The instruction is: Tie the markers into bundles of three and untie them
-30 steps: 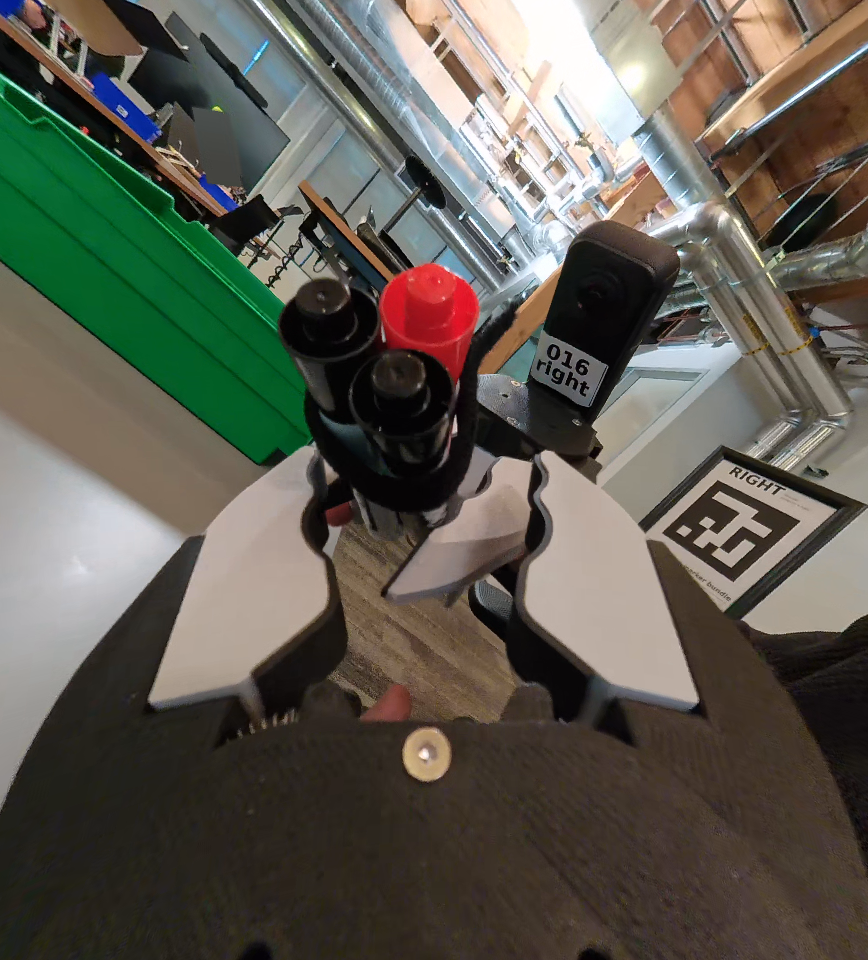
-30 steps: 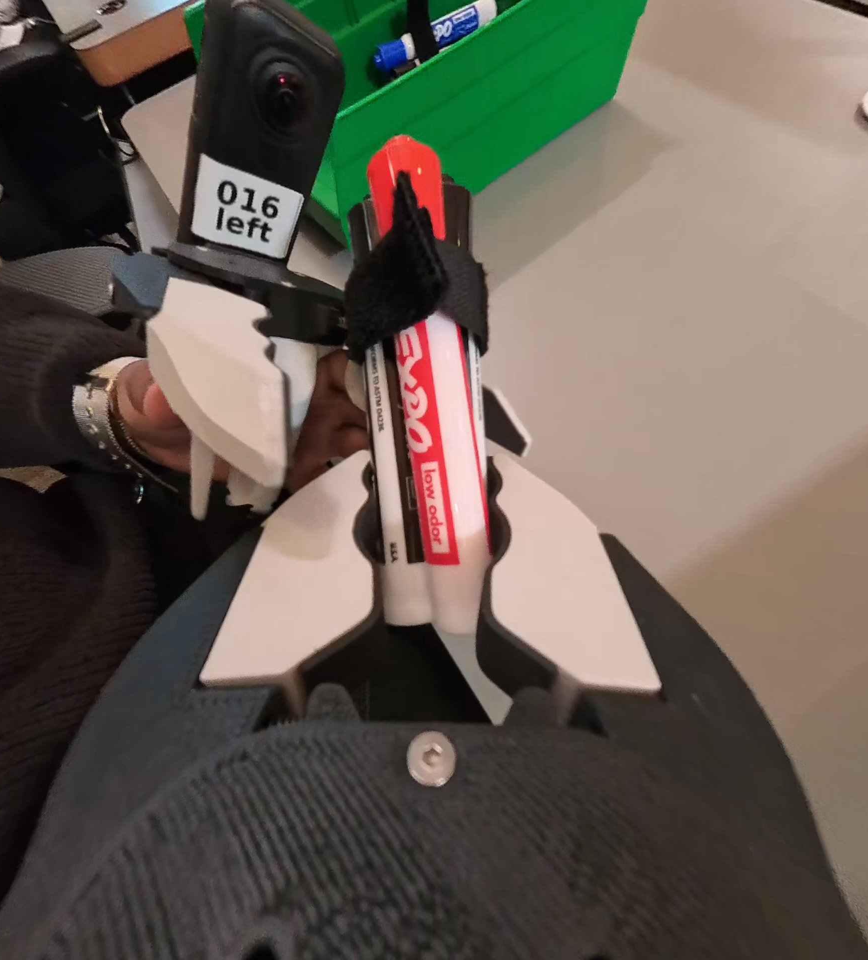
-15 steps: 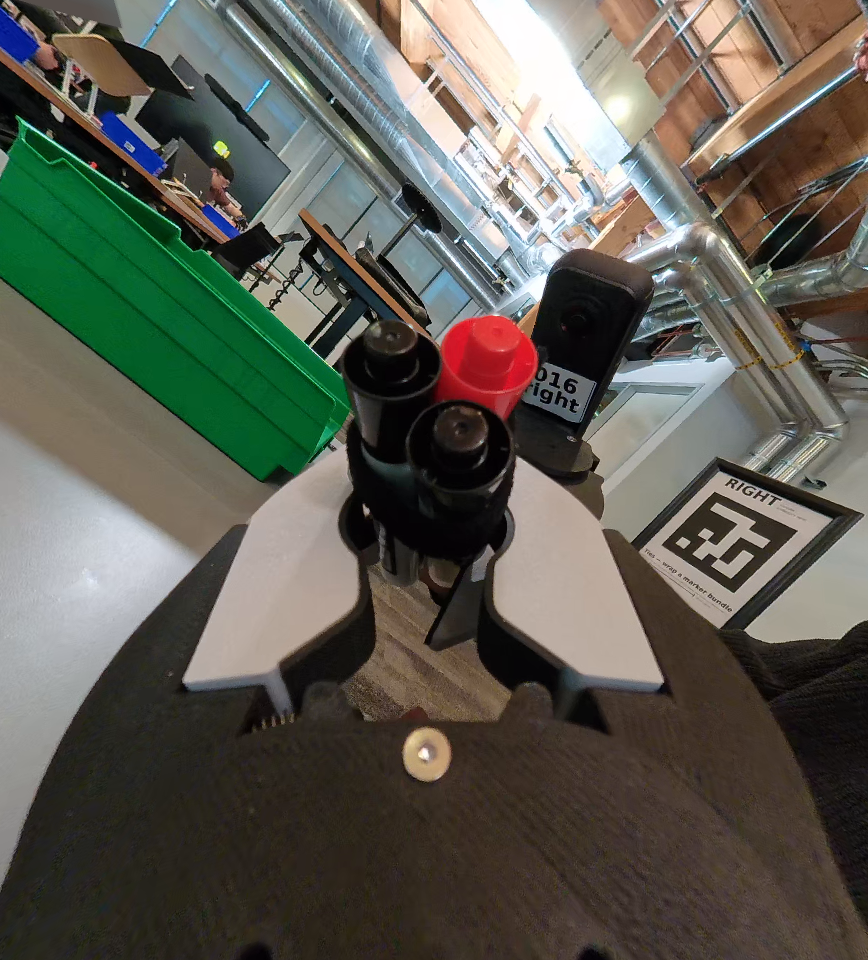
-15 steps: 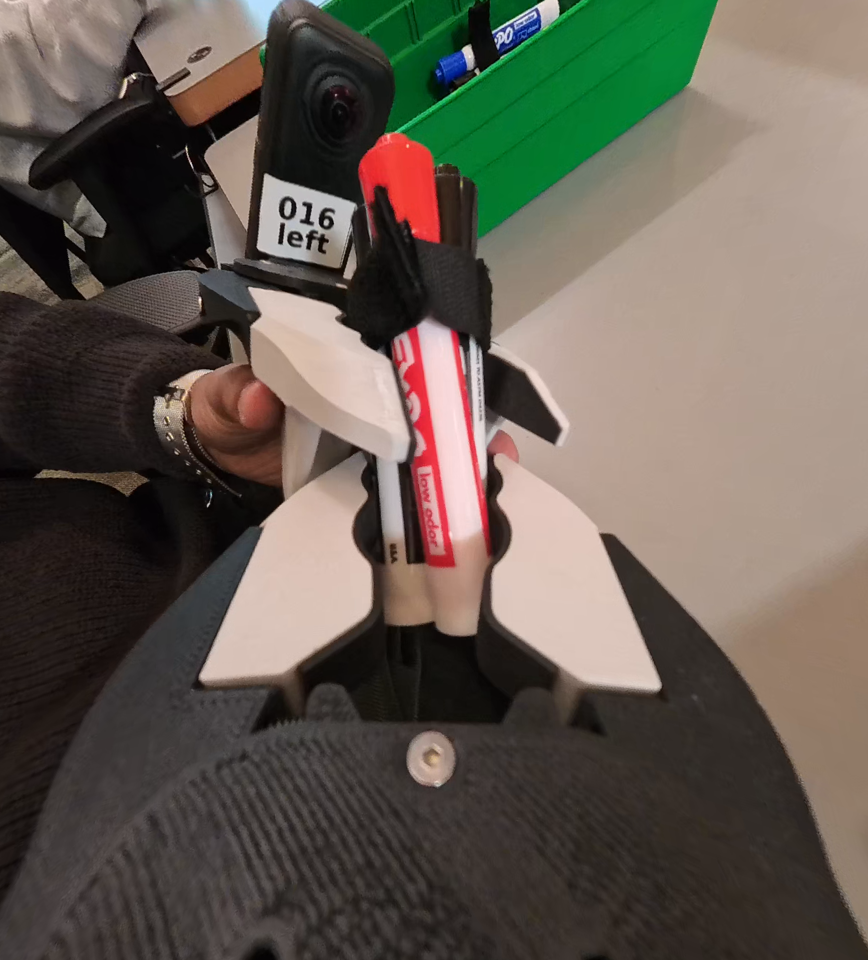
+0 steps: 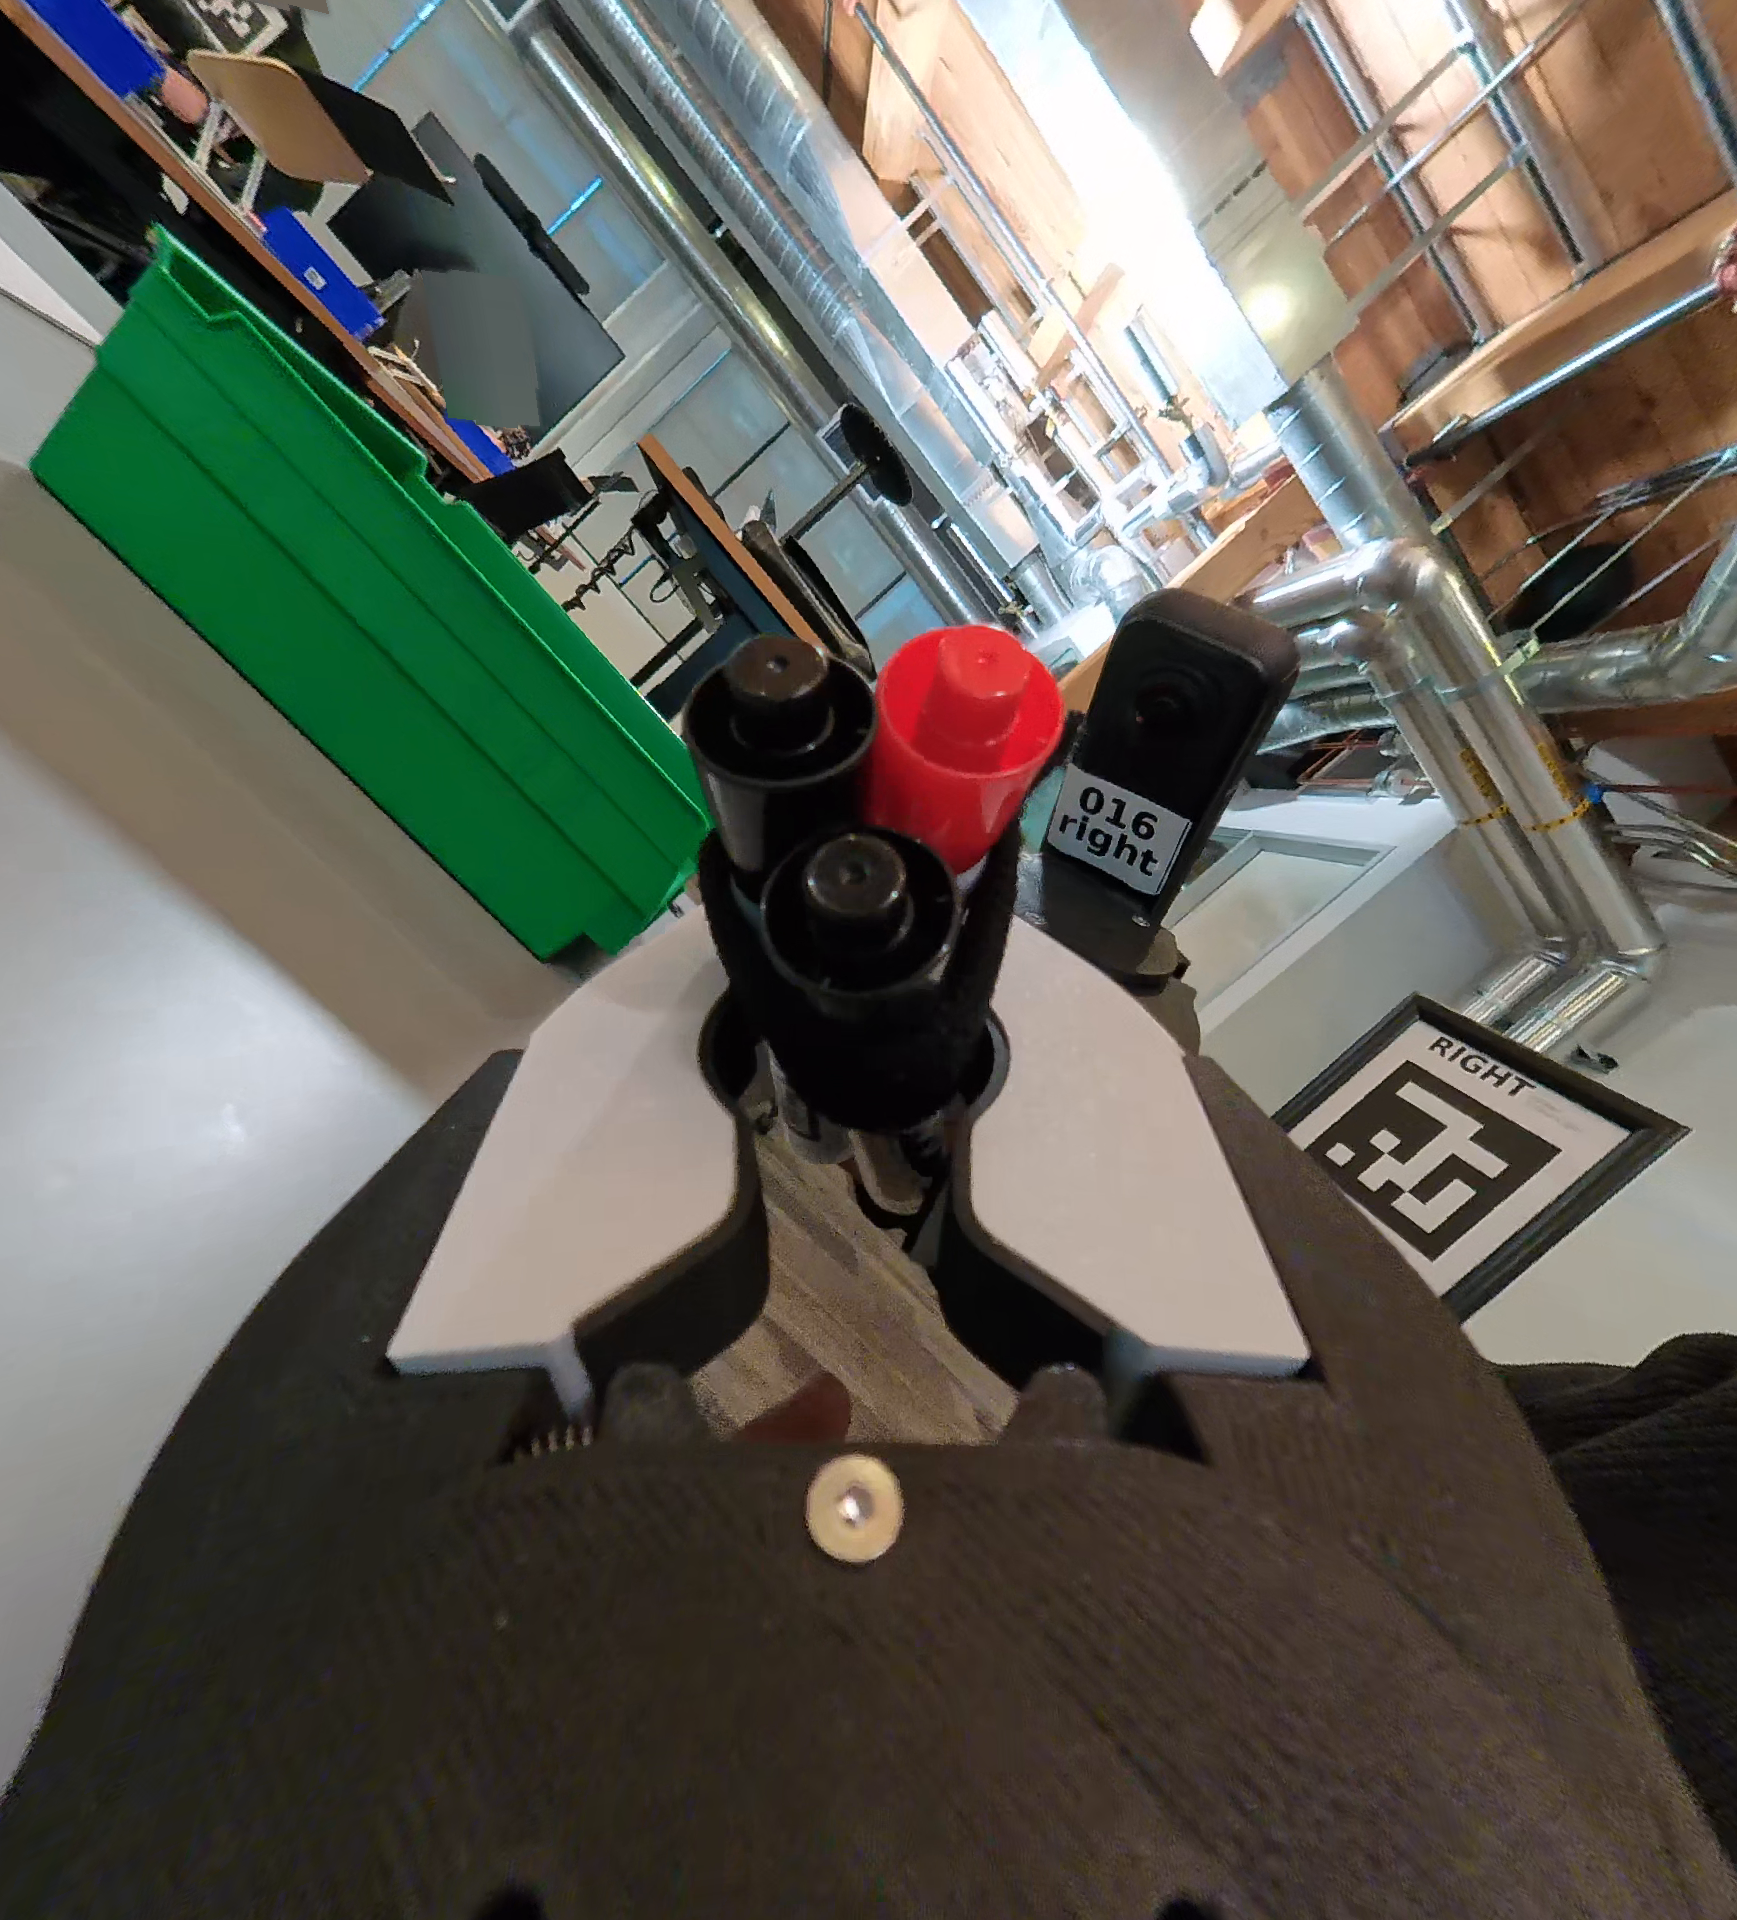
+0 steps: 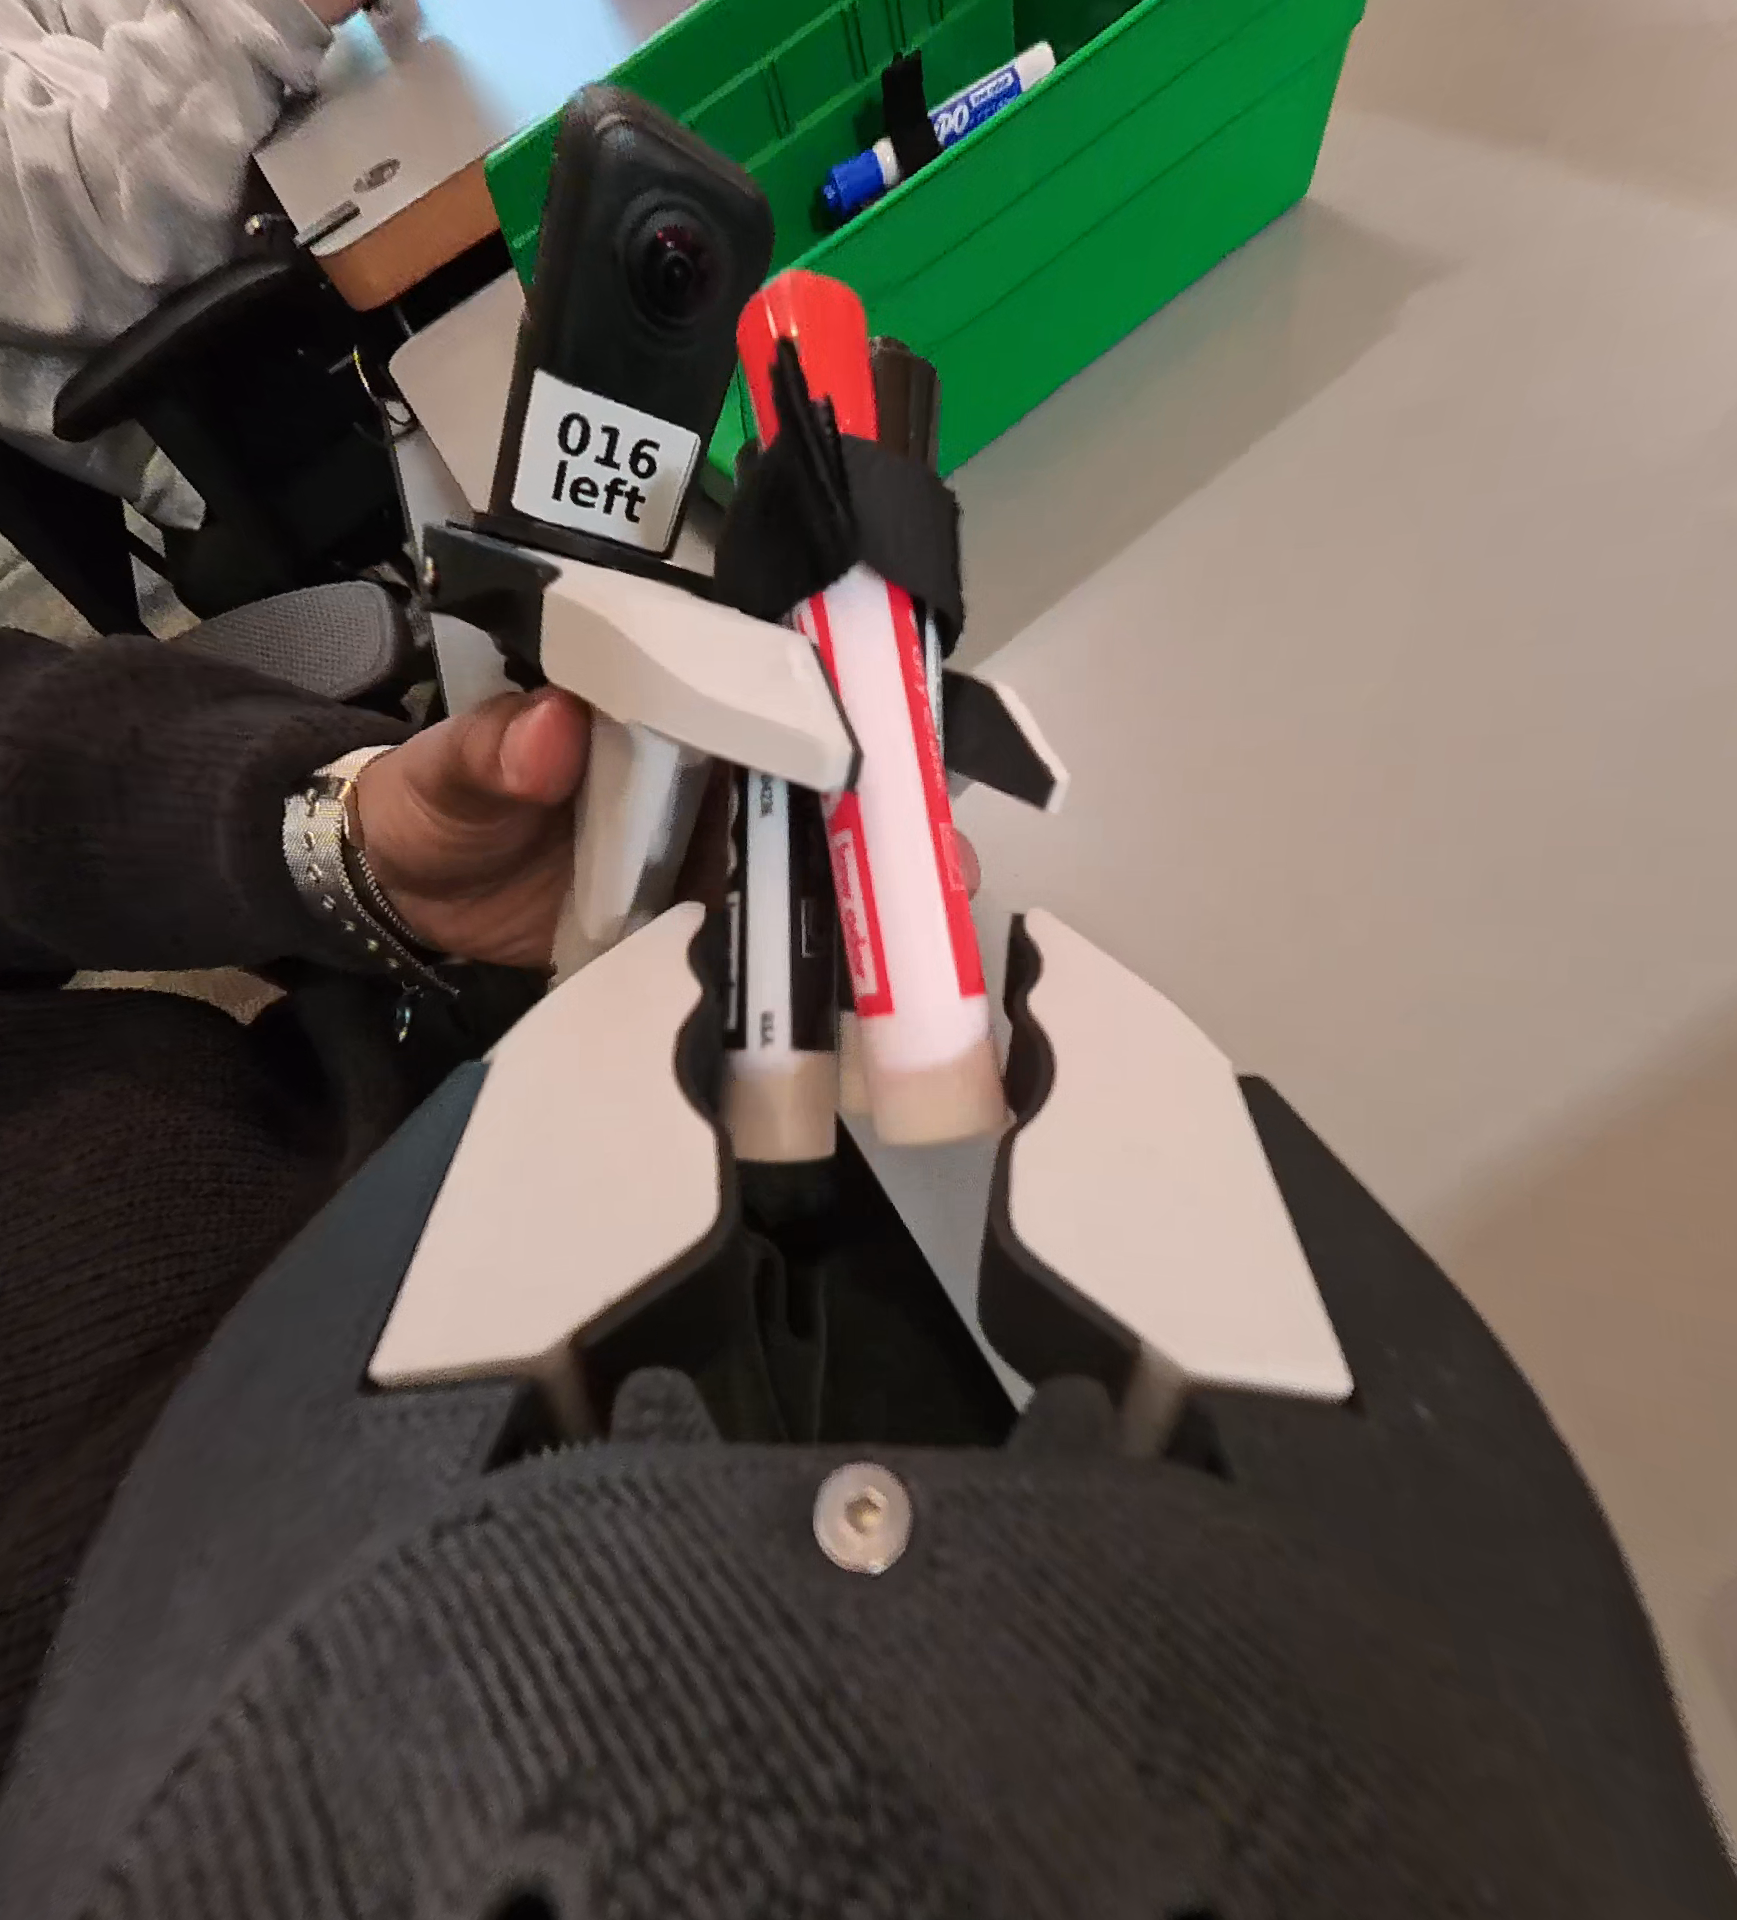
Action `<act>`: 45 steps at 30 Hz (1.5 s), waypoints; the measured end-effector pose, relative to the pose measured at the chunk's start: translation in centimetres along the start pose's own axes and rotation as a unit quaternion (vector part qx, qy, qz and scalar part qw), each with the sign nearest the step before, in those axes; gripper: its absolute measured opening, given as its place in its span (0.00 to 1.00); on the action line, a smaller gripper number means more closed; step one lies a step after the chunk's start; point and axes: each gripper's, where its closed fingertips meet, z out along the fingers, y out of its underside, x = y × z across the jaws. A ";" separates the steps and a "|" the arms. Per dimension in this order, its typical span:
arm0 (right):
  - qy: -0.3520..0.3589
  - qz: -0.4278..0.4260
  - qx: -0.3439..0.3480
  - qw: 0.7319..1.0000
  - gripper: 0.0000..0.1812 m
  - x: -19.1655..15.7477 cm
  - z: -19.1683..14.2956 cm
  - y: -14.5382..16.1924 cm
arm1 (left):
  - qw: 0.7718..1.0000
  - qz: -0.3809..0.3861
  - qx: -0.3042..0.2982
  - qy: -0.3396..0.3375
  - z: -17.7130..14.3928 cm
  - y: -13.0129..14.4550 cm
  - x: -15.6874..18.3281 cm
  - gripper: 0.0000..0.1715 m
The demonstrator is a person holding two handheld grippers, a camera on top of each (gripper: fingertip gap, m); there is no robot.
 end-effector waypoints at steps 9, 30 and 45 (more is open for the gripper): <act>0.010 0.022 0.040 0.999 0.31 1.6 -1.2 -0.7 | 0.998 -0.031 0.046 -0.026 -1.3 -2.1 -1.5 0.17; -0.035 0.008 0.148 0.988 0.11 2.5 -2.8 -1.9 | 0.998 -0.063 -0.015 0.014 -0.5 -0.6 -1.0 0.11; 0.027 0.125 0.287 0.949 0.10 8.6 -10.7 -4.2 | 0.997 -0.079 -0.004 0.023 -1.2 -2.2 -1.0 0.11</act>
